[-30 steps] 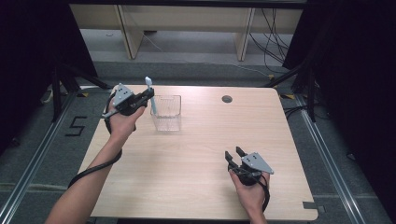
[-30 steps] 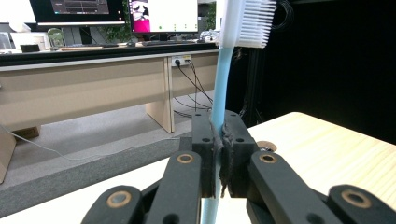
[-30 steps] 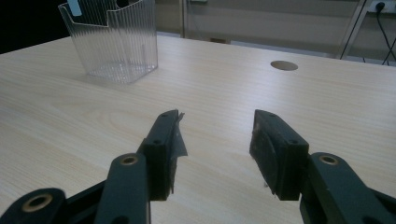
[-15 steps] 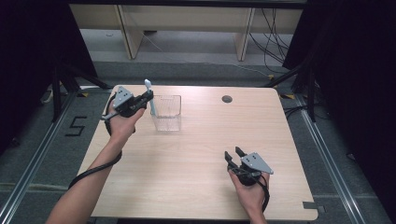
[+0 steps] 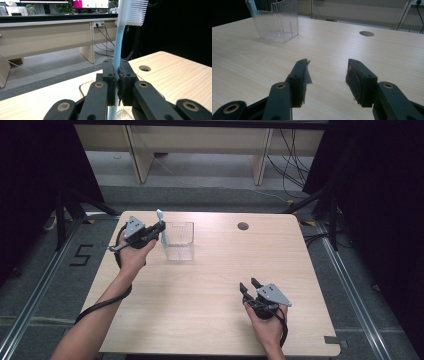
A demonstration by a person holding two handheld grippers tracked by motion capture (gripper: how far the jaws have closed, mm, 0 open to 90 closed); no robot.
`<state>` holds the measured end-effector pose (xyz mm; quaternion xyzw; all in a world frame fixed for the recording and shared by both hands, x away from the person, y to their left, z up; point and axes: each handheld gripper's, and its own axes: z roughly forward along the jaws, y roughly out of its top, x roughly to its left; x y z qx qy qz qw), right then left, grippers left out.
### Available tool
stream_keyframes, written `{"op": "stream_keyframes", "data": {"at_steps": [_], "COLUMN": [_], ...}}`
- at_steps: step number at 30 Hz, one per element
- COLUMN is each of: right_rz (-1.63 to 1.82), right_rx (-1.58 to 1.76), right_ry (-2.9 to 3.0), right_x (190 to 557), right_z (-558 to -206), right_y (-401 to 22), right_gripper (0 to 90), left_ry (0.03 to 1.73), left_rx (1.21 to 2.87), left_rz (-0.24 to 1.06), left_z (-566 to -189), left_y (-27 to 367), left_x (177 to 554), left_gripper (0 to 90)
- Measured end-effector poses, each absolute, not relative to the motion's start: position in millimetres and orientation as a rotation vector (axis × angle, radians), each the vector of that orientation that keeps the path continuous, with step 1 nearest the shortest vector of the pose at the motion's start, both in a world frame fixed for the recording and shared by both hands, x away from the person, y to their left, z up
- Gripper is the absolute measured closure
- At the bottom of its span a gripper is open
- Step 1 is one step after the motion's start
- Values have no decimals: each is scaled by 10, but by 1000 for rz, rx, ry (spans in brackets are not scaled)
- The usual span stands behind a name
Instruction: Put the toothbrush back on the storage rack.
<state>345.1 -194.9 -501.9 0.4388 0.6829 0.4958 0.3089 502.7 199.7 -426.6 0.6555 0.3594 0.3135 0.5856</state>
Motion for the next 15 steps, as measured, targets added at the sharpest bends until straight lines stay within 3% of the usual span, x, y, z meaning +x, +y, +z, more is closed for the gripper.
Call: {"op": "stream_keyframes", "data": {"at_steps": [15], "right_rz": [1329], "right_rx": [1166], "right_ry": [1805], "right_x": [3458], "right_z": [-5034], "right_y": [-1941], "right_gripper": [519], "left_ry": [855], "left_rx": [1545], "left_rz": [725], "left_z": [-4368], "left_y": [1993], "left_x": [5040], "left_gripper": [848]}}
